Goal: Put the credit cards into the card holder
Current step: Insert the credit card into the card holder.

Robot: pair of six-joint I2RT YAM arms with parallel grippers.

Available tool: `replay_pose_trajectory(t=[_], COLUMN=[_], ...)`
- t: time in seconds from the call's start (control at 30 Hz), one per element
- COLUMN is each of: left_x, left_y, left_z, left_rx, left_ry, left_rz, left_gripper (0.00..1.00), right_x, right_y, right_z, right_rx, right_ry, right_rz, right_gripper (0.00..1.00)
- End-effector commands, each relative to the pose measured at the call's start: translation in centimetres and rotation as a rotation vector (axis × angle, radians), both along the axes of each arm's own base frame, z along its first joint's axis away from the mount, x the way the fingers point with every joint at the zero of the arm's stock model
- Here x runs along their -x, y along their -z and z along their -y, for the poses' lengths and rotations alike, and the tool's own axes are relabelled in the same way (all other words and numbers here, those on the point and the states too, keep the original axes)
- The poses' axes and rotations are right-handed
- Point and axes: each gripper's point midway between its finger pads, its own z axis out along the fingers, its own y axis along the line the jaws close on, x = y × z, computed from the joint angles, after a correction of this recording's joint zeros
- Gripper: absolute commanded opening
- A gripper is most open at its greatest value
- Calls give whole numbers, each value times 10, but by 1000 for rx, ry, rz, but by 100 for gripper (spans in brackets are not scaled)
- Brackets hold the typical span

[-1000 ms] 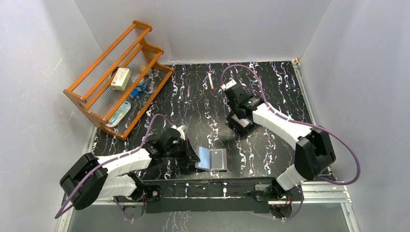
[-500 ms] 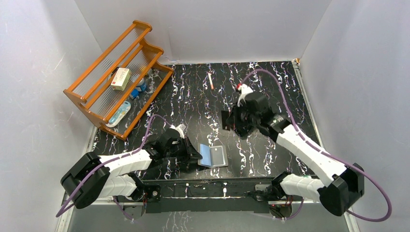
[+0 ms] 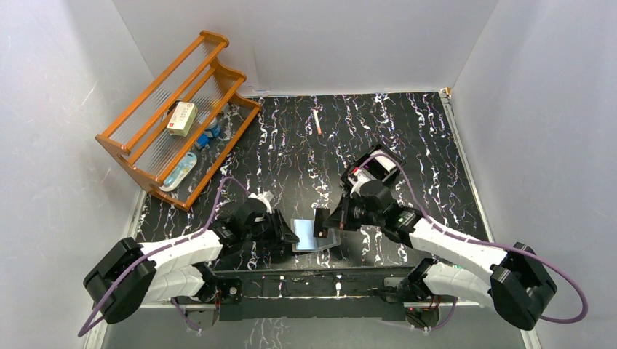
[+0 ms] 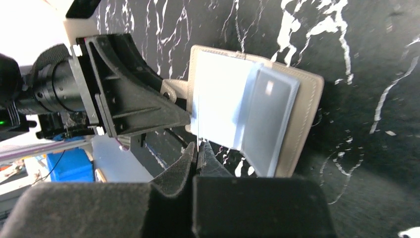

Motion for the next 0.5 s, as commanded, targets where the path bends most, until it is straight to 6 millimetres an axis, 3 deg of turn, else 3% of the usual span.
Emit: replay_pose_trajectory(t=[0.0,0.07,0.27,0.47], left_x=[5,5,6,5], left_y=[2,2,5,13], left_z=[-6,-6,-7,-11], left_rx=[-7,-4,-7,-52], left_ry=[17,24,26,35], left_rz=[12,22,26,29], left_gripper=[32,27,0,0], right_x=[-4,-4,-4,-5], right_y=[-12,-6,10,21], right_z=[-16,-15,-11,-12], right_rx=[-88,-71,-20,-12], right_ry=[37,33,18,7], right_rz=[34,33,44,44], right_gripper=[0,0,0,0])
